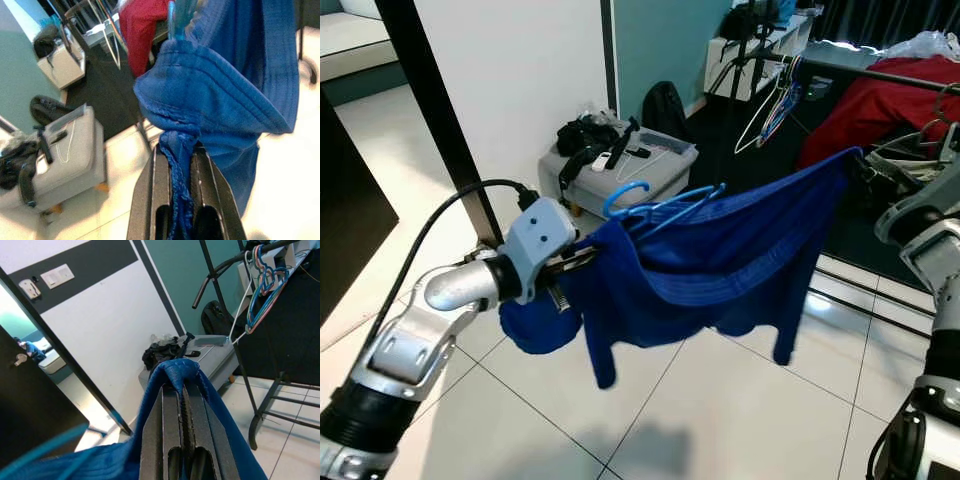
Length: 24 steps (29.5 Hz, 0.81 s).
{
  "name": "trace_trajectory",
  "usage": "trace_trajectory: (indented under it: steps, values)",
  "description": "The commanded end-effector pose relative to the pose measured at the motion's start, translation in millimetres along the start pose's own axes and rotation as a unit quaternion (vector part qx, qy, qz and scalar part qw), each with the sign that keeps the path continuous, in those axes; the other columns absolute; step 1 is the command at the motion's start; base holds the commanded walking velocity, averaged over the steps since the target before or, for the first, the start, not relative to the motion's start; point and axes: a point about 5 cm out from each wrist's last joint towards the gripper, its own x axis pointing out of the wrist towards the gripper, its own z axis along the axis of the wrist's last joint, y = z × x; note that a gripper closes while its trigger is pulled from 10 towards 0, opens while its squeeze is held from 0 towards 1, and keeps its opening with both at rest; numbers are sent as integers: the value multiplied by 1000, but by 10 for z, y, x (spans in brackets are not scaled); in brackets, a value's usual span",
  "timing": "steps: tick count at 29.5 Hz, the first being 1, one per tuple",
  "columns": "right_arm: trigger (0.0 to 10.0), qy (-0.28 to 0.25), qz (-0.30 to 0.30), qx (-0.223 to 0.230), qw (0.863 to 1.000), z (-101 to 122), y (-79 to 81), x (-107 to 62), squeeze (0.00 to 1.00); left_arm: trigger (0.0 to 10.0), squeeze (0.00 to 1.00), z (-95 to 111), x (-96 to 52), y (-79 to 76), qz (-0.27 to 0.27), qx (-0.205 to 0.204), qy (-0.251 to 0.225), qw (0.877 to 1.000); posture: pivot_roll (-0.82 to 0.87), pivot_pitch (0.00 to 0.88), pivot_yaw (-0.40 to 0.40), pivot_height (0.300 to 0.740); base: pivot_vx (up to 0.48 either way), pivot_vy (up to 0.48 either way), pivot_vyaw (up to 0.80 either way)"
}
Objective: Hang hanger
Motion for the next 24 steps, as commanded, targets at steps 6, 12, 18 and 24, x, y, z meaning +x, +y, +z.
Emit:
trace_trajectory:
  steps: [6,12,18,24]
  values:
    - [0,32,-34,-24,999,-74,-86,-20,0,10000,0,427,-48,143,14,-62,-133,989,-82,67,-39,740,0,0,0]
    - [0,31,-41,-25,998,-69,-107,-18,0,10000,0,529,-123,-32,-65,-72,-170,981,-78,63,-41,740,0,0,0]
    - [0,22,-43,-25,999,-19,-105,-1,0,10000,0,385,-197,-314,-166,-46,-125,977,-77,56,-43,740,0,0,0]
    - [0,13,-43,-27,999,37,-90,19,0,10000,0,81,-275,-466,-228,-11,-34,973,-81,60,-42,740,0,0,0]
